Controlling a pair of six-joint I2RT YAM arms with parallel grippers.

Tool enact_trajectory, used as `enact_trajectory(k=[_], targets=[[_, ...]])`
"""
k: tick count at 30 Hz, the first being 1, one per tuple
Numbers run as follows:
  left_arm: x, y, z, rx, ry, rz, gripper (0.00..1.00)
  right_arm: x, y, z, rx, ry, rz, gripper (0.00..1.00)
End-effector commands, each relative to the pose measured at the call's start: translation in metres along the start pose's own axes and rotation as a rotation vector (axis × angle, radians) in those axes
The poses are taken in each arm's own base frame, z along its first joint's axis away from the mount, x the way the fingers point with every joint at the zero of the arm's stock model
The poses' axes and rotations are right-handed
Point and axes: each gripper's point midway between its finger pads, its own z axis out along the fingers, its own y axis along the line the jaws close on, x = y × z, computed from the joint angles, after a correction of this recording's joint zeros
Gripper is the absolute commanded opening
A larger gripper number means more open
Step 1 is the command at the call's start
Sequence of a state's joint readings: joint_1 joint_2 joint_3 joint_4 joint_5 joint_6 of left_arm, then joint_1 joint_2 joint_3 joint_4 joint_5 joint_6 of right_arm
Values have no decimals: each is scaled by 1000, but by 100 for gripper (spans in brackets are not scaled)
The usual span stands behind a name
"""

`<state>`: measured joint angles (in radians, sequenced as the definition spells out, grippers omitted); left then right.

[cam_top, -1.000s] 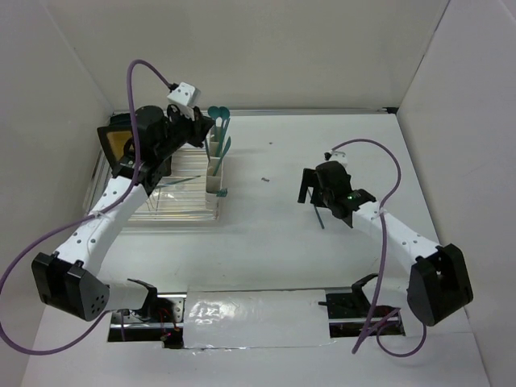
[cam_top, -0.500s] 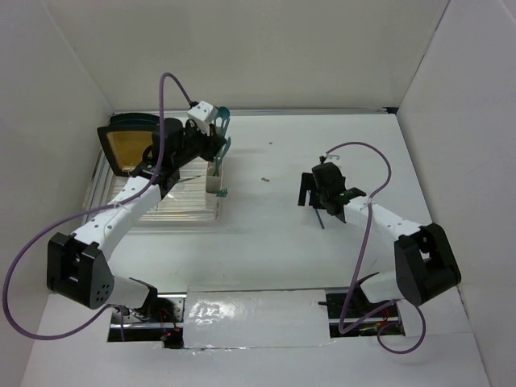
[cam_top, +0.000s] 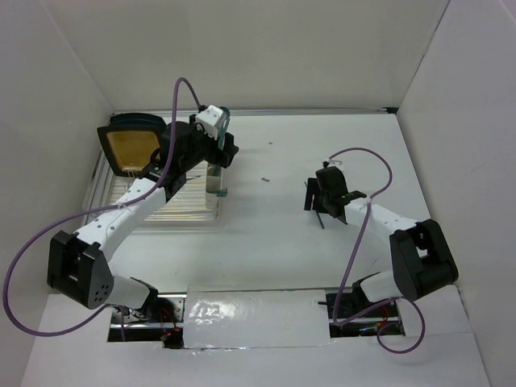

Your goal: Sort the eating utensils into containers

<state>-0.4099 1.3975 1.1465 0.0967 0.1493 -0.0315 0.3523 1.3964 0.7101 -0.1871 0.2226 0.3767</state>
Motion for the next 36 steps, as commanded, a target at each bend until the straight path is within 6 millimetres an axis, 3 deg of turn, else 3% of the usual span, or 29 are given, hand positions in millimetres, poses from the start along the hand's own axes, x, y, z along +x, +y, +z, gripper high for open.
enact_trajectory(k=[1,5,9,14,18,21,24,26,27,31,35,36], targets=[[-54,19,-22,-108,-125,23,97,-7,3,6,-17,-31,3,75],[-76,38,-50,-170,-136,-8,100,-5,2,10,-13,-25,1,73],[-91,39,-80,-167,-177,-55,100,1,0,19,-3,-6,-9,70],[-92,29,-106,-118,-214,-83,100,10,-4,31,9,40,-10,61],[-79,34,-110,-134,-198,-107,100,16,-6,41,17,74,-19,54],[-74,34,-111,-136,-191,-112,100,16,-4,47,11,90,-18,43],[-71,33,-111,-128,-188,-112,100,22,-6,52,14,119,-24,16],[-68,31,-112,-123,-184,-118,100,28,-6,53,6,144,-24,2],[-68,31,-111,-121,-182,-121,100,32,-7,53,1,161,-23,0],[-62,19,-110,-64,-147,-148,100,30,9,43,-117,151,-17,0],[-79,-3,-110,20,-112,-192,100,-1,40,11,-311,53,1,0],[-97,-12,-114,53,-129,-222,99,-17,53,-8,-396,2,0,0]])
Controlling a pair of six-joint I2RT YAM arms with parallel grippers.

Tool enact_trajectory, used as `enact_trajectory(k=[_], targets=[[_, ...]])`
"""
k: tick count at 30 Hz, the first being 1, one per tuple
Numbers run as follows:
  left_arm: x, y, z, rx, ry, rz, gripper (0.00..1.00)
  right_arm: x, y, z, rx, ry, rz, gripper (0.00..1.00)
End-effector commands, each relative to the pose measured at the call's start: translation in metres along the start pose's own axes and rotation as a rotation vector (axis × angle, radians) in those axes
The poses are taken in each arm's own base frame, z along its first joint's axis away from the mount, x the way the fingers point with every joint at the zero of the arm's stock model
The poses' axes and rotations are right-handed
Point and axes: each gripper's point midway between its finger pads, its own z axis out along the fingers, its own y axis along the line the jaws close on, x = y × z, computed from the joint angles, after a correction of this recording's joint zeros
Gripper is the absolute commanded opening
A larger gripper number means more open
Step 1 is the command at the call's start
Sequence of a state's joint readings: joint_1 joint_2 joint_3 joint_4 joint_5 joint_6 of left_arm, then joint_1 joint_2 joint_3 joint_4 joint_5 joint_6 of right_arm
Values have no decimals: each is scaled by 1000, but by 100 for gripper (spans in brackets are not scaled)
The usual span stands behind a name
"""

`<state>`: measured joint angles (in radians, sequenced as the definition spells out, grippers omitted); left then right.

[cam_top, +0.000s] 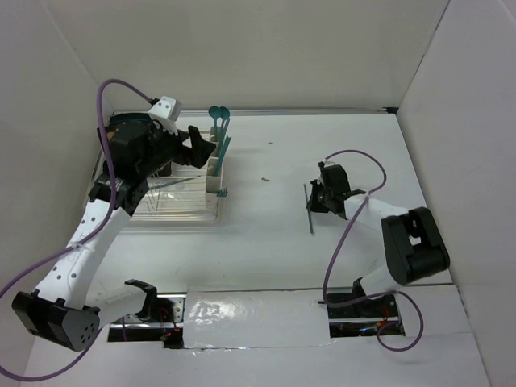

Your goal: Sort the eating utensils into containers

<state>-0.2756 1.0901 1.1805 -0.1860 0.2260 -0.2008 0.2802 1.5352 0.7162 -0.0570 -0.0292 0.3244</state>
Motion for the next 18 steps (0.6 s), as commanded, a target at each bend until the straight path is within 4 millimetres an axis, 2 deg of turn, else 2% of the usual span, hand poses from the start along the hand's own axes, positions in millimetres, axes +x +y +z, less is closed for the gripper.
enact_trajectory(k=[1,2,3,4,5,7,10,11,12,13,14,16,17,18], targets=[[-33,-39,-3,150,0,-58,99,-35,47,-42,-254,-115,-16,0],[-36,-47,-1,179,13,-62,99,-42,55,-52,-297,-144,-20,0],[-48,-68,-2,231,9,-67,99,-56,72,-74,-393,-201,-46,0],[-38,-73,9,250,57,-87,99,-62,81,-86,-445,-232,-74,0],[-43,-78,11,279,58,-94,98,-66,90,-96,-492,-256,-93,0],[-31,-101,26,339,108,-130,98,-84,107,-125,-577,-328,-117,0],[-17,-118,47,357,149,-180,98,-91,120,-146,-642,-342,-133,0],[-7,-124,55,368,178,-197,98,-95,123,-153,-656,-356,-136,0],[-9,-130,54,382,175,-210,98,-100,125,-158,-662,-371,-136,0],[5,-135,65,382,215,-242,98,-102,130,-167,-686,-385,-136,0],[1,-139,65,381,205,-243,98,-104,134,-175,-706,-397,-145,0],[14,-147,79,368,238,-262,98,-110,140,-187,-744,-430,-144,0],[13,-152,78,372,234,-269,98,-112,143,-197,-765,-443,-148,0],[17,-153,84,350,238,-275,98,-112,144,-198,-769,-441,-146,0]])
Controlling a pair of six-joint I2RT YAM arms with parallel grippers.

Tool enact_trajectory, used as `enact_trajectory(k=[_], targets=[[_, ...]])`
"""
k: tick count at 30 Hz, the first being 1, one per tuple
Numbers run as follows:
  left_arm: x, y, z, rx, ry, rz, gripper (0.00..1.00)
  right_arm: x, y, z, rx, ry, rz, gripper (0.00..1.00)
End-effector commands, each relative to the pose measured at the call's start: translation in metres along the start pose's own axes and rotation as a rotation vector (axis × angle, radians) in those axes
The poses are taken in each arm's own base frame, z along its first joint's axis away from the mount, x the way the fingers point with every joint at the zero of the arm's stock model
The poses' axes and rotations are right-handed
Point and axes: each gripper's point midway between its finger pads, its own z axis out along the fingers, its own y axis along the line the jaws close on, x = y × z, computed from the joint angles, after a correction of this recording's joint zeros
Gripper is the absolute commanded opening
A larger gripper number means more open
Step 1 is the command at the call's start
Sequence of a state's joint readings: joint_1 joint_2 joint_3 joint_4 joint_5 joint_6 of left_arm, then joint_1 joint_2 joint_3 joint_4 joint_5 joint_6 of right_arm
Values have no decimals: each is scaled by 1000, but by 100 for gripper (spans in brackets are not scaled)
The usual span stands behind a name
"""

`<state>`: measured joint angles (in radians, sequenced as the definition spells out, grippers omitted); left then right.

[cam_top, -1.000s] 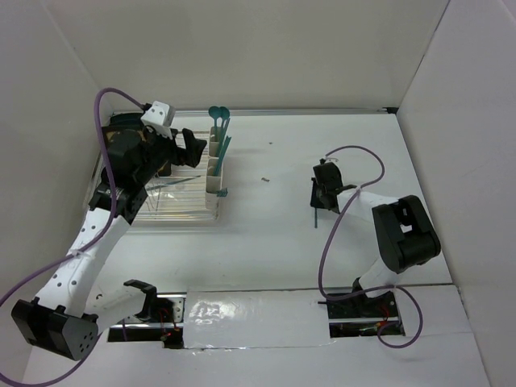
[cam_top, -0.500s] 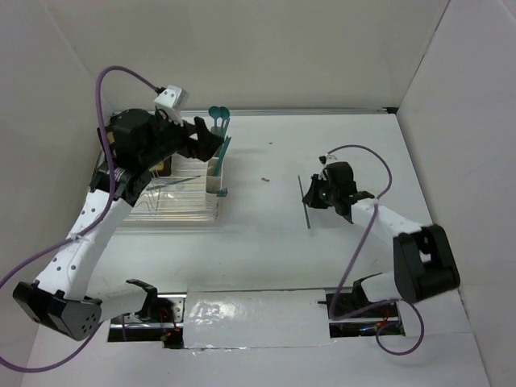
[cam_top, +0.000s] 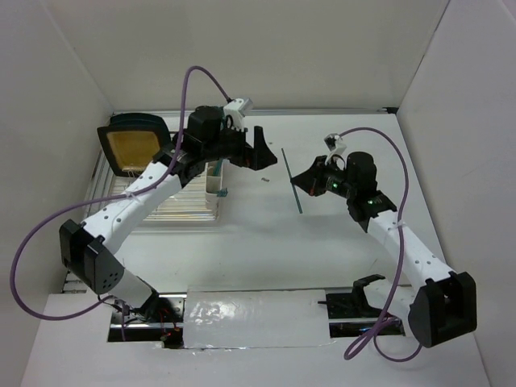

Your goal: Sort the eating utensils into containers

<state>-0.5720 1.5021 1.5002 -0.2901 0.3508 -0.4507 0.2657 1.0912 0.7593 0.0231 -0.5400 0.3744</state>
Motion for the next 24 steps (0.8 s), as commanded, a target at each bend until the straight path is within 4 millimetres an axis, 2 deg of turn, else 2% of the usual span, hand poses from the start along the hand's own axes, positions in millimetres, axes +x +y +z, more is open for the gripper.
enact_trajectory(k=[1,2,4,5,6,7,12,13,14,16,17,19,22,23,24], targets=[[-15,-21,10,14,-56,-36,98,-42,41,-12,-131,-101,-59,0],[-17,-20,10,7,-64,-47,98,-46,47,-16,-144,-107,-69,0],[-6,-19,25,-7,-33,-61,97,-48,48,-18,-145,-116,-71,0],[-11,-23,24,-7,-45,-59,97,-48,54,-21,-166,-116,-75,0],[-8,-17,30,-26,-36,-82,97,-49,57,-22,-178,-121,-78,0],[-4,-21,37,-28,-27,-94,96,-51,62,-24,-194,-129,-83,0],[-1,-26,57,-23,-29,-122,91,-49,67,-25,-218,-118,-83,0],[-2,-26,60,-24,-29,-125,87,-51,66,-25,-217,-126,-87,0],[8,-22,71,-39,-5,-138,85,-49,69,-26,-232,-118,-91,0],[-3,-28,74,-28,-26,-151,83,-49,71,-27,-242,-115,-94,0],[3,-23,81,-39,-12,-155,81,-49,71,-27,-242,-115,-97,0],[2,-28,84,-29,-12,-160,75,-50,72,-28,-244,-121,-108,0],[2,-34,90,-6,-14,-167,51,-49,70,-27,-230,-96,-105,0],[5,-33,93,-7,-8,-167,35,-52,70,-28,-220,-102,-117,0],[6,-35,96,-5,-4,-166,28,-48,64,-25,-197,-88,-103,0]])
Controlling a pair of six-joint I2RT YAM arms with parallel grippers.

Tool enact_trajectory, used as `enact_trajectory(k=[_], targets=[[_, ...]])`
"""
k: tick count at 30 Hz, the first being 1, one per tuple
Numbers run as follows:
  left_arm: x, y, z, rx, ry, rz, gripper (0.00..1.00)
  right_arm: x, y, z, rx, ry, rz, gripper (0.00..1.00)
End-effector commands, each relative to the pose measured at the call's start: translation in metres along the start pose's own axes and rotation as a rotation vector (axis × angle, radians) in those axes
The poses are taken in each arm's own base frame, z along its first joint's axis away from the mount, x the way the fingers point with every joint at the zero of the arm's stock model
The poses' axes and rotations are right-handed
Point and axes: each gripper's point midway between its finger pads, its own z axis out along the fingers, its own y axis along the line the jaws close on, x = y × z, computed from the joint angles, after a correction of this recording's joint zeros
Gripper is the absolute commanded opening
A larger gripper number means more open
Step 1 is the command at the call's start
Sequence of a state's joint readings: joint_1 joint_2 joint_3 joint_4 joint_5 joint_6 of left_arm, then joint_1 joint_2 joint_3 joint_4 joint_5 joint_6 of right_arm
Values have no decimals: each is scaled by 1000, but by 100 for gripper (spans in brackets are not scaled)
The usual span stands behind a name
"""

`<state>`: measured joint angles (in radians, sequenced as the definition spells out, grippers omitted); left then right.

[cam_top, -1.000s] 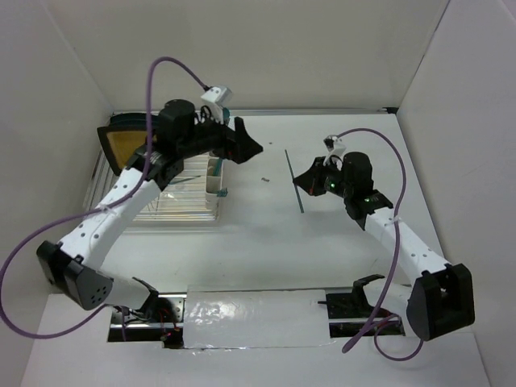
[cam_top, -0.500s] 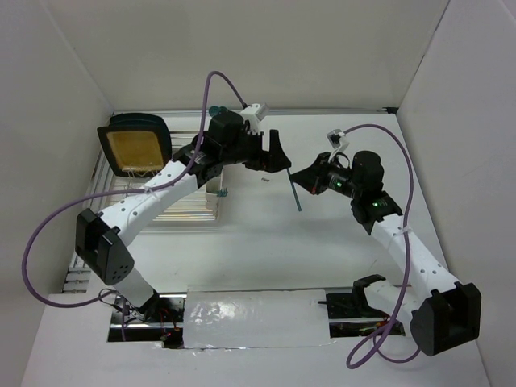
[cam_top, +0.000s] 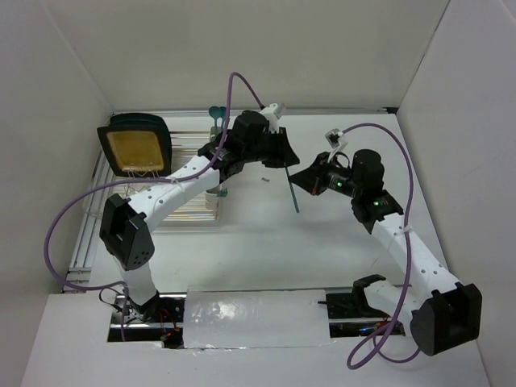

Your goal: Sort the eating utensils into containers

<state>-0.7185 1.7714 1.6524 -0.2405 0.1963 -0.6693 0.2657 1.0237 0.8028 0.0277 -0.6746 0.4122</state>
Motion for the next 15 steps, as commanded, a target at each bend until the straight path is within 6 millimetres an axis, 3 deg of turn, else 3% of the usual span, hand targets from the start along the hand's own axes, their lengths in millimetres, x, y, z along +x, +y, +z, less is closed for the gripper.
enact_trajectory(k=[1,2,3,4,7,8,9,10,11,12,14,15], targets=[[-23,-25,3,60,-62,29,22,-28,18,-3,-32,-47,-80,0],[-26,-28,1,66,-68,39,15,-30,16,-3,-17,-47,-77,0],[-26,-28,4,66,-64,48,3,-21,11,-3,-1,-13,-57,5],[-31,-32,4,70,-69,77,0,-28,11,-3,16,-16,-66,12],[-48,-26,1,42,-112,173,0,-25,7,-8,63,34,-49,48],[-60,-27,-4,40,-137,192,0,-38,14,-12,67,16,-68,66],[-64,-32,-8,51,-145,216,0,-43,16,-14,78,12,-78,73],[-83,-22,-20,34,-181,240,0,-45,13,-18,116,13,-74,78],[-95,-21,-29,34,-209,256,0,-58,22,-26,127,-25,-100,91],[-112,-25,-47,42,-262,281,0,-61,18,-28,155,-29,-103,98],[-134,-17,-68,17,-323,348,0,-72,17,-41,231,-75,-118,100],[-152,-22,-91,10,-387,377,0,-76,17,-48,258,-98,-126,100]])
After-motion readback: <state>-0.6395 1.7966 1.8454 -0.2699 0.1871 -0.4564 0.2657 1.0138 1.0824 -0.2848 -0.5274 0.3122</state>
